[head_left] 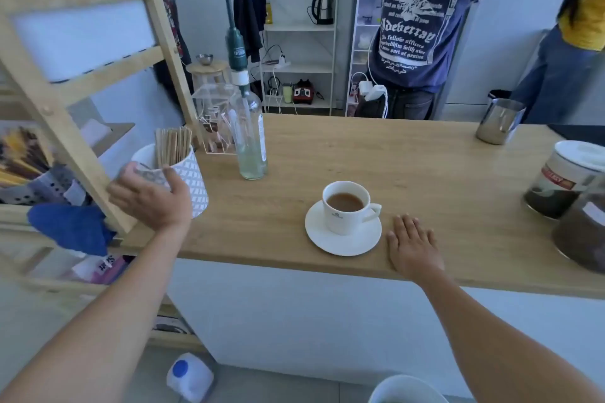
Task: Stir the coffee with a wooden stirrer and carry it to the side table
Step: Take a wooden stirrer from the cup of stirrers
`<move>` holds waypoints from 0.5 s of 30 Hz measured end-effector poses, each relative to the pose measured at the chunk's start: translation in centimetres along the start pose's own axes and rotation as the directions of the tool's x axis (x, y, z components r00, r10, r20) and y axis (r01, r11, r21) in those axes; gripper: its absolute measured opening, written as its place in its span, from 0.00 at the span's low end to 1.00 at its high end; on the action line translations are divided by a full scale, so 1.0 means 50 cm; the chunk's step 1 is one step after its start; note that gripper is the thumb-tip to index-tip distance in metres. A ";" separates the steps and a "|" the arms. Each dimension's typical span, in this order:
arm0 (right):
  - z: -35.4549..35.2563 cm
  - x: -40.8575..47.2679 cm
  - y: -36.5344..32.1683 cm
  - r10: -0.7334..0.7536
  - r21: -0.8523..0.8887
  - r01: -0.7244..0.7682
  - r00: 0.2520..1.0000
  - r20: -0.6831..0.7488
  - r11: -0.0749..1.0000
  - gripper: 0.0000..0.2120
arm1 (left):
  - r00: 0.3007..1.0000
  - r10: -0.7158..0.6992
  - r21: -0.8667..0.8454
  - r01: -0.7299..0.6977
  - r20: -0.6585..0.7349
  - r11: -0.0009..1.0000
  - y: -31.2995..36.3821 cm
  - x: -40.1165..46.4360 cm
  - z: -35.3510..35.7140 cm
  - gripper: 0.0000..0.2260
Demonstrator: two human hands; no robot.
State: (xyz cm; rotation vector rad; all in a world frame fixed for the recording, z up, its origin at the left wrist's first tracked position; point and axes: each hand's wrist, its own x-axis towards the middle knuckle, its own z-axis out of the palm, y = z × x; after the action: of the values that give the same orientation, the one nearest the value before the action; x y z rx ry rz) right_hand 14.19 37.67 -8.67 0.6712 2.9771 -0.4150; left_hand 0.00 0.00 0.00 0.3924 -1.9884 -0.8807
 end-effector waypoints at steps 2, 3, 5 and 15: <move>-0.004 0.000 0.001 0.010 -0.011 -0.010 1.000 0.007 1.000 0.27 | 0.977 -0.211 -0.025 0.210 -0.024 0.977 0.005 0.013 -0.011 0.25; -0.003 0.001 0.002 0.015 -0.021 -0.015 1.000 0.011 1.000 0.27 | 0.965 -0.261 -0.037 0.261 -0.012 0.965 0.000 0.021 -0.010 0.25; -0.002 0.002 0.002 0.016 -0.018 -0.016 1.000 0.021 1.000 0.27 | 0.962 -0.270 -0.094 0.273 0.040 0.957 -0.009 0.035 -0.008 0.24; -0.002 -0.003 -0.001 0.014 -0.030 -0.014 1.000 0.005 0.999 0.26 | 0.980 -0.145 -0.040 0.152 0.138 0.988 -0.012 0.068 0.005 0.14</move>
State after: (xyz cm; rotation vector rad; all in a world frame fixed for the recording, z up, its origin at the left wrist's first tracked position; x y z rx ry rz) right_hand 14.28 37.60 -8.53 0.6865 2.9655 -0.3693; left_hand -2.11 -2.28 1.57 0.4681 -2.0756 -1.0743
